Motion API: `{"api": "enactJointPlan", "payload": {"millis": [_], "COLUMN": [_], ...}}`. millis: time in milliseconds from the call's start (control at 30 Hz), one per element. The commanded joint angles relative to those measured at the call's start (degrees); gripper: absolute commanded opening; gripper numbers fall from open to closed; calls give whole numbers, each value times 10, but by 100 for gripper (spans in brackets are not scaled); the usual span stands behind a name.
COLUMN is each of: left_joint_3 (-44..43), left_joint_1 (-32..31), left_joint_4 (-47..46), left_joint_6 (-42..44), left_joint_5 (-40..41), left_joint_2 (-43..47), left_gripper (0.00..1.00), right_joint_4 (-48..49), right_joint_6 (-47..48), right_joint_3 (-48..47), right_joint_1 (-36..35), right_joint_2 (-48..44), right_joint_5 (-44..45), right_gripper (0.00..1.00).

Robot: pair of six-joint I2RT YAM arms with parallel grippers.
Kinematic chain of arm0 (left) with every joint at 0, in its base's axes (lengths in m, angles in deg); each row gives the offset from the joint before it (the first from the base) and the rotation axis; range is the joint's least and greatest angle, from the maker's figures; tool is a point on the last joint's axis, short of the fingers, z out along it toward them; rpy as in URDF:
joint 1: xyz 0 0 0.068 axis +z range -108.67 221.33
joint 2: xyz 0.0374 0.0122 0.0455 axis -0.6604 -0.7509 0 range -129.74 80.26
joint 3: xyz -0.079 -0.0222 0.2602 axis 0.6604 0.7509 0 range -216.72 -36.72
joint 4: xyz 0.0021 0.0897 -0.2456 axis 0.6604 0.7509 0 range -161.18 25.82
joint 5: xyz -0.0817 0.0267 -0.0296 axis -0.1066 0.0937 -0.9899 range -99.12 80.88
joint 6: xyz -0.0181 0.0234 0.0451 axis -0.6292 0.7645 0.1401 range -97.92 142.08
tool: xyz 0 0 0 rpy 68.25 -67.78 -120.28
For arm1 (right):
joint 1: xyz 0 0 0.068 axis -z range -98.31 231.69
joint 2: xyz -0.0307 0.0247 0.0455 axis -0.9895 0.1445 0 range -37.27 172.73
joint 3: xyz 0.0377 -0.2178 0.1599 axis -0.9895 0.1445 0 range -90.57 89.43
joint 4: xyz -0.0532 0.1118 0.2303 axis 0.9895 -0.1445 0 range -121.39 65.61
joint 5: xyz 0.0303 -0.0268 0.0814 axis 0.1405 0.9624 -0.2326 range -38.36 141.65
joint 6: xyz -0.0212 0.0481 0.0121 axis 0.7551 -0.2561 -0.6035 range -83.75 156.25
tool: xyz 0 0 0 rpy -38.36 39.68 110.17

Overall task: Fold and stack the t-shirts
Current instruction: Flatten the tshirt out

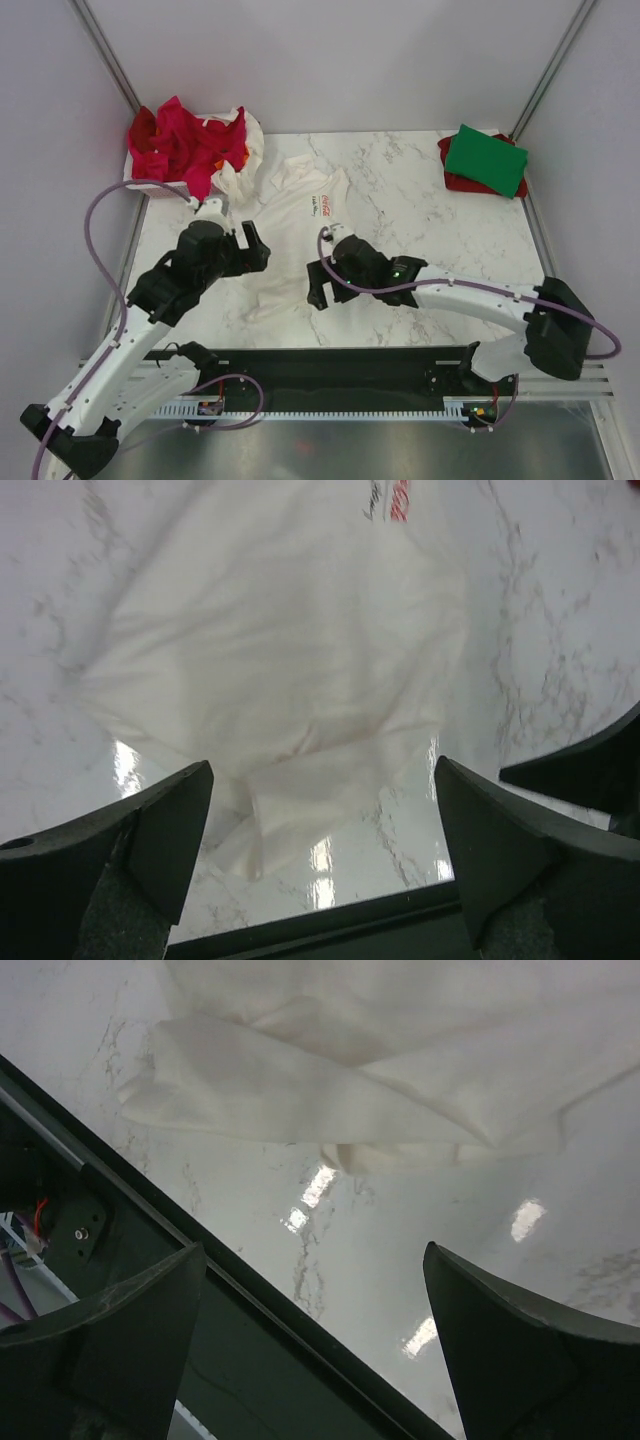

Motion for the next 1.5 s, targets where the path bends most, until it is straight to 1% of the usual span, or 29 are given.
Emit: {"api": "enactJointPlan", "payload": {"millis": [0, 33, 67, 100, 133, 200, 267, 367, 433, 500, 600, 633, 667, 700, 800, 833, 900, 933, 1000, 1100, 1133, 1200, 1233, 1300, 1333, 1367, 1400, 1433, 1467], "left_joint_3": [-48, -46, -42, -33, -26, -6, 12, 42, 44, 44, 48, 48, 49, 49, 51, 52, 52, 53, 53, 54, 54, 54, 54, 54, 54, 54, 54, 53, 52], "left_joint_1": [28, 54, 67, 79, 105, 126, 132, 136, 138, 139, 141, 142, 142, 142, 143, 143, 143, 144, 145, 147, 148, 148, 147, 147, 148, 148, 147, 148, 148], "left_joint_4": [64, 63, 62, 62, 61, 60, 44, 26, 23, 19, 16, 16, 17, 15, 13, 12, 11, 10, 10, 10, 10, 10, 9, 8, 8, 8, 8, 8, 7], "left_joint_6": [41, 46, 48, 54, 58, 61, 64, 62, 65, 66, 69, 70, 70, 70, 71, 71, 73, 73, 74, 74, 74, 73, 73, 73, 72, 73, 73, 73, 74], "left_joint_5": [151, 150, 150, 148, 143, 141, 137, 133, 124, 129, 119, 118, 118, 117, 112, 111, 109, 108, 108, 110, 110, 109, 109, 107, 106, 105, 104, 104, 98], "left_joint_2": [19, 36, 43, 52, 66, 82, 111, 135, 140, 148, 148, 147, 148, 148, 148, 147, 145, 145, 145, 146, 146, 150, 151, 154, 152, 154, 156, 156, 158], "left_gripper": [100, 100, 100, 100, 100, 100, 100, 100, 100, 100, 100, 100, 100, 100, 100, 100, 100, 100, 100, 100, 100, 100, 100, 100, 100, 100, 100, 100, 100], "right_joint_4": [53, 53, 53, 50, 46, 45, 39, 29, 17, 3, -42, -60, -71, -80, -102, -107, -108, -110, -109, -121, -137, -157, -173, -199, -208, -219, -239, -244, -246], "right_joint_6": [-22, -24, -23, -25, -29, -32, -29, -33, -33, -36, -47, -49, -55, -56, -52, -45, -41, -41, -39, -31, -25, 5, 23, 75, 90, 102, 110, 112, 112], "right_joint_3": [-70, -87, -104, -139, -155, -201, -245, -295, -318, -348, -381, -385, -389, -391, -393, -394, -393, -391, -378, -353, -348, -340, -341, -362, -377, -381, -381, -374, -343], "right_joint_1": [-47, -58, -82, -94, -106, -137, -160, -169, -172, -178, -185, -185, -184, -185, -184, -182, -179, -177, -174, -162, -143, -117, -94, -76, -71, -69, -65, -53, -46], "right_joint_2": [74, 94, 135, 155, 174, 227, 273, 331, 357, 390, 431, 443, 448, 452, 459, 463, 465, 463, 449, 384, 329, 262, 190, 121, 62, 36, 12, -33, -55], "right_joint_5": [51, 59, 65, 71, 82, 93, 115, 126, 127, 151, 188, 194, 219, 229, 269, 273, 275, 277, 292, 328, 356, 383, 397, 463, 487, 555, 583, 607, 619], "right_gripper": [98, 98, 98, 98, 98, 98, 98, 98, 98, 98, 93, 86, 79, 62, 41, 29, 14, 0, 0, 0, 0, 0, 0, 0, 0, 0, 0, 0, 0]}}
